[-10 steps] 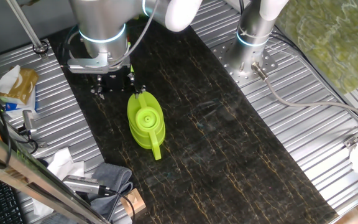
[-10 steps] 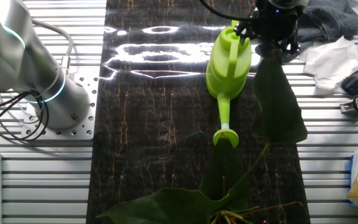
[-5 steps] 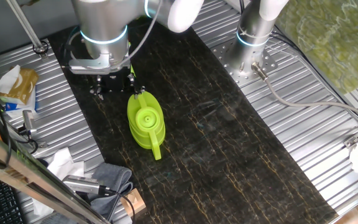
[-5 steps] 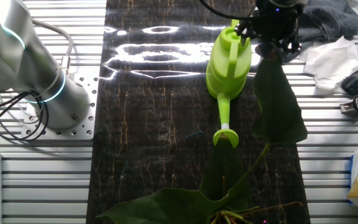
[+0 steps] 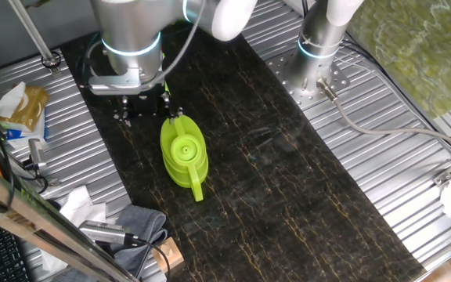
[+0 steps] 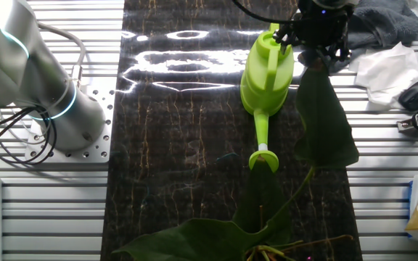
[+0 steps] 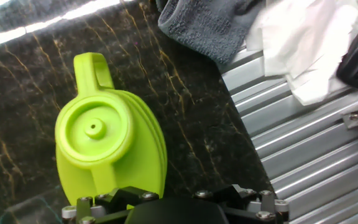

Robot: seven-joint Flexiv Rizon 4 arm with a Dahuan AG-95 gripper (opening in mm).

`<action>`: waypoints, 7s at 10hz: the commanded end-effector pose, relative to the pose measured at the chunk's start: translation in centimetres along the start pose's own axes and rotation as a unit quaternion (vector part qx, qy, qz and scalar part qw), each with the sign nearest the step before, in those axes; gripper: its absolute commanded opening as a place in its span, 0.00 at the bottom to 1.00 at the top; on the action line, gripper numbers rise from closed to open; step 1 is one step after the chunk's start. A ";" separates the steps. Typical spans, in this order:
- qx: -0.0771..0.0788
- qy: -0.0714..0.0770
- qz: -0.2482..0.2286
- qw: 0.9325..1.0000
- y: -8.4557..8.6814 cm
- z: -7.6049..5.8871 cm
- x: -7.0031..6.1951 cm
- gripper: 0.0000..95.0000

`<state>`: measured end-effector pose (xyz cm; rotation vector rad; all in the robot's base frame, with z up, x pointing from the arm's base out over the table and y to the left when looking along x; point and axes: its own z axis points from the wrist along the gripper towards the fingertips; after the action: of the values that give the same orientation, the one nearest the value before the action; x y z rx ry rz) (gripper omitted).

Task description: Water the plant

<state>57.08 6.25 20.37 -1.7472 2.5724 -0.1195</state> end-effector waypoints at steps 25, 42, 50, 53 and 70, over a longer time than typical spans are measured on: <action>-0.012 -0.034 0.003 0.999 4.7 2.7 -1.1 1.00; -0.026 -0.017 -0.029 0.999 4.7 2.7 -1.1 1.00; -0.019 -0.010 -0.032 0.999 6.1 2.8 -2.8 1.00; -0.016 -0.011 -0.024 1.000 6.7 3.0 -2.1 1.00; -0.011 -0.020 -0.024 0.999 7.2 5.0 -1.2 0.80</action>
<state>51.13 9.79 14.75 -1.8002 2.5152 -0.0546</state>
